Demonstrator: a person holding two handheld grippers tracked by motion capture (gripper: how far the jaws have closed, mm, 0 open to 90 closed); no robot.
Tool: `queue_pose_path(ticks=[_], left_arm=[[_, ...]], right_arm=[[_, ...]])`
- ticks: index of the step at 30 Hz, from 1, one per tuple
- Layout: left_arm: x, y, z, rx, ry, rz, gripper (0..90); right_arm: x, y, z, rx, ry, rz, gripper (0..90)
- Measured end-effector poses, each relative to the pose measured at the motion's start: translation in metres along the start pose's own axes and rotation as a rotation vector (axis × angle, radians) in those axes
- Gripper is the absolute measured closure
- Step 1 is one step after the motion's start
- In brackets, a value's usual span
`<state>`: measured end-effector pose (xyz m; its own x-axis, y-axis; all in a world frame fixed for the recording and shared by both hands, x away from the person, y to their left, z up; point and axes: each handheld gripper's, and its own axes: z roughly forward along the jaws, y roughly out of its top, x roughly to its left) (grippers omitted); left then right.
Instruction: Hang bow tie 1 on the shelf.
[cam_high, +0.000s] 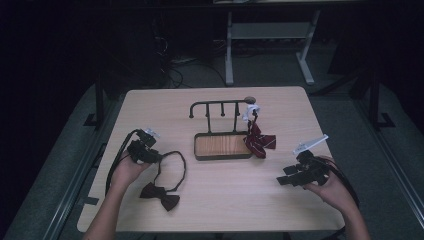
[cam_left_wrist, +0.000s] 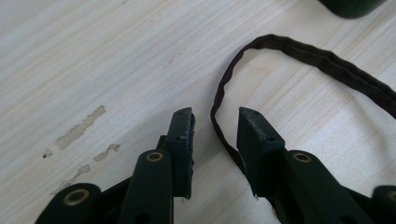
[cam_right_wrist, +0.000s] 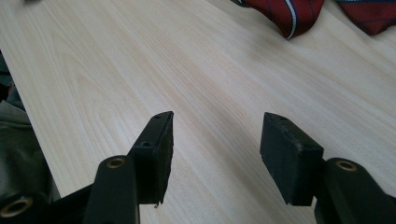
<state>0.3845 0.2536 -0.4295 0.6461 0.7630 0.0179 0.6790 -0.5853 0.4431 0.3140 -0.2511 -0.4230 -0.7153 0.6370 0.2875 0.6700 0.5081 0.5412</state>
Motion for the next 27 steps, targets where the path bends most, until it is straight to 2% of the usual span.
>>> queue_pose_path(ticks=[5,7,13,23,27], left_arm=[[0.001,0.001,0.006,0.027,-0.013,0.007,70.8],[0.001,0.002,0.007,0.022,-0.033,0.0,71.6],[0.002,0.002,0.01,0.037,-0.031,0.011,76.5],[0.003,0.001,0.013,0.065,-0.057,0.012,89.3],[0.002,0.001,0.011,0.07,-0.066,0.02,89.7]], right_arm=[[0.0,0.0,-0.002,-0.009,0.003,-0.001,44.3],[0.001,0.0,-0.002,-0.007,0.003,0.001,44.3],[0.001,0.0,-0.002,-0.011,0.007,0.0,44.3],[-0.001,0.0,0.0,-0.008,0.006,-0.007,44.4],[-0.002,-0.001,0.002,-0.006,0.024,-0.003,43.9]])
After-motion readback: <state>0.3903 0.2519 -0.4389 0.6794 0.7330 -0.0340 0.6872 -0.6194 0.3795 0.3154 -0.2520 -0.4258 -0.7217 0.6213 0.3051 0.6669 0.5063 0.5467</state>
